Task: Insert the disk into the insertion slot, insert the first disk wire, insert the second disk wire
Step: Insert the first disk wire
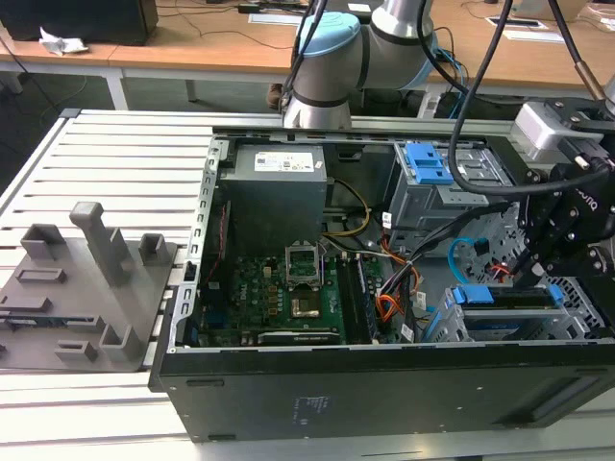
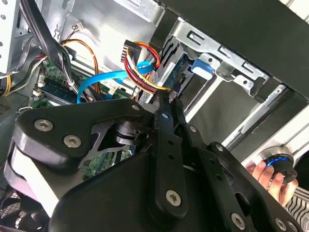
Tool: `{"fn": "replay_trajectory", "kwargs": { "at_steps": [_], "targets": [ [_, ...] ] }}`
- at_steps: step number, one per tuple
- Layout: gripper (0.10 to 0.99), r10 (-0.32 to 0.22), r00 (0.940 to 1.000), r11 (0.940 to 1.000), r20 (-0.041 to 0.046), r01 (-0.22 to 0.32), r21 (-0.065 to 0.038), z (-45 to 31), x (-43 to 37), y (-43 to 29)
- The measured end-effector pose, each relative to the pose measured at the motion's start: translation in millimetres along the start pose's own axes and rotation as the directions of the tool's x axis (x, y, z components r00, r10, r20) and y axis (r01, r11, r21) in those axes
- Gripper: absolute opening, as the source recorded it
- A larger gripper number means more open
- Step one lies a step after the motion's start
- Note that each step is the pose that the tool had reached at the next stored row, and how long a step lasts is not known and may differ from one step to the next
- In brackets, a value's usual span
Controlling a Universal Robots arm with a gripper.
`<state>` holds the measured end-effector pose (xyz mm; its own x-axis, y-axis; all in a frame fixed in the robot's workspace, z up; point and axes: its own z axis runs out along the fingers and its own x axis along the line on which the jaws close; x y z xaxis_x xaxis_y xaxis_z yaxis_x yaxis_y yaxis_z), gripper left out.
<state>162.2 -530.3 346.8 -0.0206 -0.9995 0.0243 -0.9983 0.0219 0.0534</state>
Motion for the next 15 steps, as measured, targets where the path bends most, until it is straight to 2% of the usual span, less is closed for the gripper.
{"fn": "replay_trajectory", "kwargs": {
  "at_steps": [15],
  "targets": [
    [0.161, 0.000, 1.0000, 1.0000, -0.0002, 0.000, 0.000, 5.2, 5.0, -5.3]
  ]
}}
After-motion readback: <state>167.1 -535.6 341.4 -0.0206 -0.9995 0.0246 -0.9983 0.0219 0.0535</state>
